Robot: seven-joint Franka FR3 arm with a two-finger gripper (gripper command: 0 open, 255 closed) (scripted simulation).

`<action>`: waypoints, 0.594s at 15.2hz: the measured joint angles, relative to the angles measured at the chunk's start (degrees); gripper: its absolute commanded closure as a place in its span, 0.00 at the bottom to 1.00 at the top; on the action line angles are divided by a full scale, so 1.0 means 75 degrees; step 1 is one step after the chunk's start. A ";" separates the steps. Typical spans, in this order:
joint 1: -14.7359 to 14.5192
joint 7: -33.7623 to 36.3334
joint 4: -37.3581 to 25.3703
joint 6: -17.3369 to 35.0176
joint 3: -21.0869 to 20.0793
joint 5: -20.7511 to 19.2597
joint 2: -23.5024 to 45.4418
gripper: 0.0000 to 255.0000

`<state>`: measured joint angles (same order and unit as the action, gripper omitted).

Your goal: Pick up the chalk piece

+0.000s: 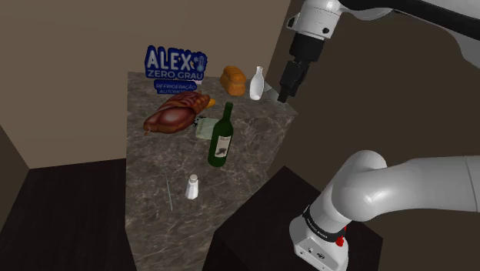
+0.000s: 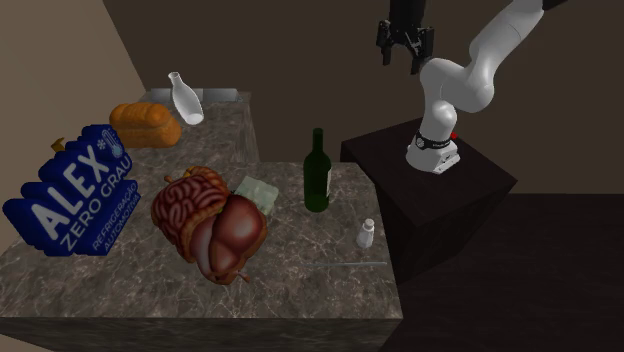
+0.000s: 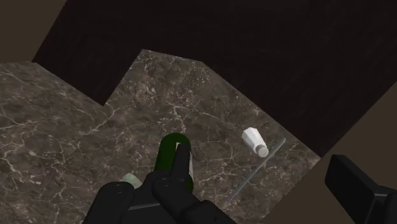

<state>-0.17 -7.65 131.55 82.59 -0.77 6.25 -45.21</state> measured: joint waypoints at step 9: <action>0.0329 -0.0581 0.1412 0.2375 0.0963 0.0441 0.0132 0.00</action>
<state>2.30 -12.01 142.14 100.40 6.45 9.56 -44.22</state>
